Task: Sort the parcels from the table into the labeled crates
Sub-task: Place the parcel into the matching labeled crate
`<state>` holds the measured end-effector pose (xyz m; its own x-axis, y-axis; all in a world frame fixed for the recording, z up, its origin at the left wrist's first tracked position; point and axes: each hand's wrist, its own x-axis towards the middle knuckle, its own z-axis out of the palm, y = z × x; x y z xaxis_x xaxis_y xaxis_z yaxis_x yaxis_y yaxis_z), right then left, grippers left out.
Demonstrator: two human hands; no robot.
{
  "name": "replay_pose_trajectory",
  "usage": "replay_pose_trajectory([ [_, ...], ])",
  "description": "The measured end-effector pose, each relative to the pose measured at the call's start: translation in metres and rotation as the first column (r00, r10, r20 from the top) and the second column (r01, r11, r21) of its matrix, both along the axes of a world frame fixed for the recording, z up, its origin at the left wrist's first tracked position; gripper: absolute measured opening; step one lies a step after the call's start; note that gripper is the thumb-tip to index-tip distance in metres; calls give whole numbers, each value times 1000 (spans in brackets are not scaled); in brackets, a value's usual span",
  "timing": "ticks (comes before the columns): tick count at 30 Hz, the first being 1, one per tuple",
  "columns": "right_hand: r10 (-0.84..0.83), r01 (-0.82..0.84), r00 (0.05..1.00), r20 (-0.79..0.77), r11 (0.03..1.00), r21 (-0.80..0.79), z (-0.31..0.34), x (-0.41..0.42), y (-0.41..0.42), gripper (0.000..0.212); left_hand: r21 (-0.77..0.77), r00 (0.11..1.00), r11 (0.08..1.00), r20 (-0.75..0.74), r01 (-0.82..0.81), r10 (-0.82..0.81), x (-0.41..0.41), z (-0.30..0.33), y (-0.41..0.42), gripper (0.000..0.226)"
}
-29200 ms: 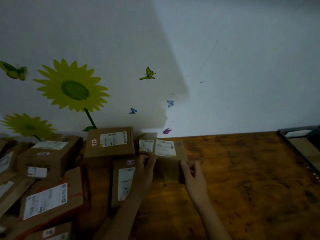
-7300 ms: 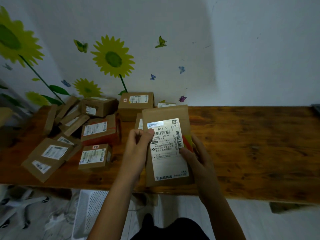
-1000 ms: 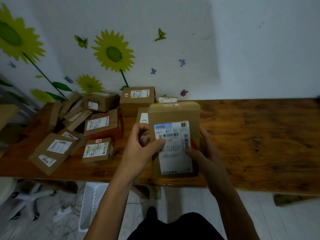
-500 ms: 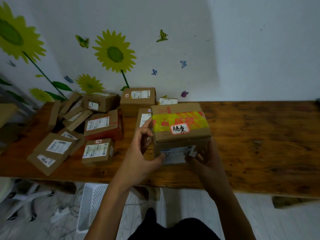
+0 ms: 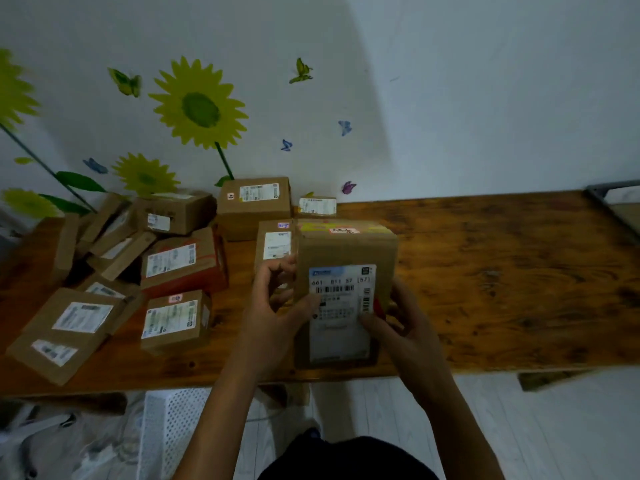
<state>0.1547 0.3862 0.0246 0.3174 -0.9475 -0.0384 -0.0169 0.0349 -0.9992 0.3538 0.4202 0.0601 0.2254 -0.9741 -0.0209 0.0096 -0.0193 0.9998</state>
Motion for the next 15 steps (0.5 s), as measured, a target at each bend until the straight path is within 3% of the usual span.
replay_pose_trajectory([
  [4,-126,126,992,5,991,53,-2,7,3,69,49,1000,999,-20,11,-10,-5,-6,-27,58],
  [8,-282,264,956,77,946,186,-4,12,2,78,126,993,987,-80,102,-92,-11,-20,-55,37],
  [12,-453,421,889,70,868,263,-2,11,-4,63,187,946,931,-140,314,-291,-20,-27,-83,43],
  [15,-602,557,789,119,784,274,1,-6,-10,46,197,855,832,-153,518,-496,-44,-33,-106,54],
])
